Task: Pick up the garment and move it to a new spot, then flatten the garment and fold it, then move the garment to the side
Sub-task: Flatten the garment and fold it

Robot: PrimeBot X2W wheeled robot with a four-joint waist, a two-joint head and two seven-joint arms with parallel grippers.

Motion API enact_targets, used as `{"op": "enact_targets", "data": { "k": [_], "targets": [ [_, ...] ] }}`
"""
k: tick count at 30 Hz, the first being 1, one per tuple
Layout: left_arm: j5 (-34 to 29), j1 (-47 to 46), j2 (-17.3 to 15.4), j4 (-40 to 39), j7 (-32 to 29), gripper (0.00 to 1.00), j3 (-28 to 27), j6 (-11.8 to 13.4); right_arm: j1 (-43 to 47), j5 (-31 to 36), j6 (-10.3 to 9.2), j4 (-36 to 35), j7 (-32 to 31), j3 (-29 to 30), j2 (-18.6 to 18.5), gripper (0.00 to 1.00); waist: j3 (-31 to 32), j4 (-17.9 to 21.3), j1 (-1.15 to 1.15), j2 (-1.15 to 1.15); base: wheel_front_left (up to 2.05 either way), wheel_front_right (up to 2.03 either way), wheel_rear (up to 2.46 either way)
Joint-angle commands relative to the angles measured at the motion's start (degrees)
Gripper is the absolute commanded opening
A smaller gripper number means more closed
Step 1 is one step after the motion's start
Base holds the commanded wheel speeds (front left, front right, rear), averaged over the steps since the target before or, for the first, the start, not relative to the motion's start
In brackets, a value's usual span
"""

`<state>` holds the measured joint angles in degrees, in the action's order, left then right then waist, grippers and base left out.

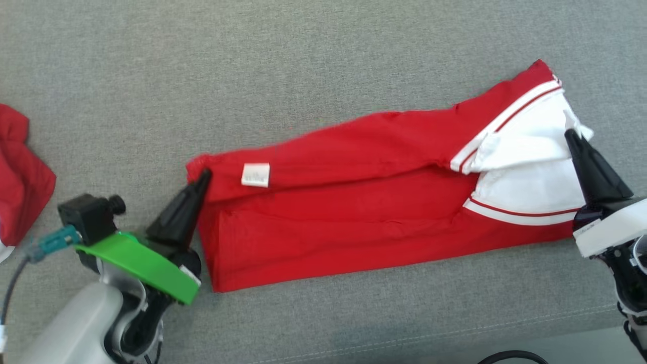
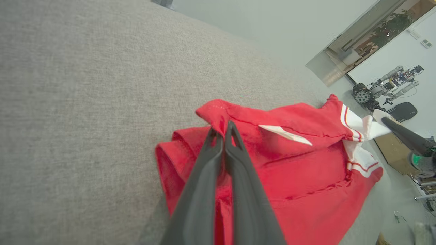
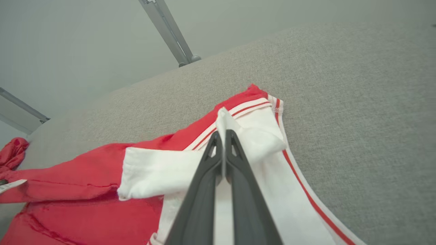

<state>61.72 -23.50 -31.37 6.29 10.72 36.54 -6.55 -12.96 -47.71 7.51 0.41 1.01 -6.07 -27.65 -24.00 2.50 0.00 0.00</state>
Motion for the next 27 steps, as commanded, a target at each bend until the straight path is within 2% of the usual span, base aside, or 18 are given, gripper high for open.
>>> {"op": "enact_targets", "data": {
  "k": [1,5,7,8,9,12,15,19,21,22,24,27],
  "targets": [
    [0.62,1.64,-0.54,-0.4,-0.62,0.0,0.42,-0.02,0.77,0.35,-0.04,0.49,-0.33,0.02,0.87,0.0,0.11,0.3,0.0,0.0,0.0,0.0,0.0],
    [1.25,3.85,-1.26,-0.4,-1.44,0.02,0.98,1.09,1.06,1.13,-0.04,2.54,-1.33,-0.58,1.69,0.0,0.17,0.48,0.0,0.0,0.0,0.0,0.0],
    [1.47,4.6,-1.46,0.22,-2.08,0.27,1.25,2.01,1.06,2.26,-0.04,3.84,-2.51,-0.98,1.45,0.0,0.32,0.42,0.0,0.0,0.0,0.0,0.0],
    [1.06,4.77,-1.69,0.56,-2.65,0.56,1.65,2.53,1.11,3.0,-0.03,4.07,-3.05,-1.34,1.03,0.63,0.58,0.32,0.0,0.0,0.0,0.0,0.0],
    [0.61,4.96,-1.91,0.83,-3.1,0.98,1.88,3.24,1.22,3.71,-0.04,4.37,-3.75,-1.38,0.5,1.0,0.73,0.26,0.0,0.0,0.0,0.0,0.0],
    [-0.86,5.08,-2.73,0.93,-1.9,1.0,0.97,6.06,1.65,4.54,-0.04,3.09,-6.52,-0.05,-1.53,1.0,1.07,0.16,0.0,0.0,0.0,0.0,0.0],
    [-5.1,6.22,-3.83,-0.16,2.7,1.0,-2.66,12.4,2.54,4.61,-0.04,-0.09,-12.08,2.1,-4.69,1.0,1.21,0.43,0.0,0.0,0.0,0.0,0.0],
    [-10.48,8.91,-3.31,-5.06,4.35,1.0,-6.39,17.58,0.47,4.43,-0.04,-3.09,-20.19,5.05,-7.44,1.0,0.43,0.42,0.0,0.0,0.0,0.0,0.0],
    [-13.13,9.63,-1.29,-7.55,4.57,1.0,-8.44,18.82,-1.17,5.08,-0.04,-2.45,-23.55,4.95,-7.38,1.0,-0.31,-0.15,0.0,0.0,0.0,0.0,0.0],
    [-13.13,9.63,-1.29,-7.55,4.57,1.0,-8.44,18.82,-1.17,5.08,-0.04,-2.45,-23.55,4.95,-7.38,1.0,-0.31,-0.15,0.0,0.0,0.0,0.0,0.0],
    [-17.02,10.78,0.53,-8.53,4.43,1.0,-10.55,19.33,-3.48,4.33,-0.04,-0.6,-26.22,3.8,-5.97,1.0,-1.03,-0.77,0.0,0.0,0.0,0.0,0.0],
    [-21.83,11.79,4.74,-8.83,4.44,1.0,-13.73,17.99,-7.42,7.34,-0.06,4.75,-27.95,2.51,-5.7,1.0,-2.03,-2.16,0.0,0.0,0.0,0.0,0.0]
  ]
}}
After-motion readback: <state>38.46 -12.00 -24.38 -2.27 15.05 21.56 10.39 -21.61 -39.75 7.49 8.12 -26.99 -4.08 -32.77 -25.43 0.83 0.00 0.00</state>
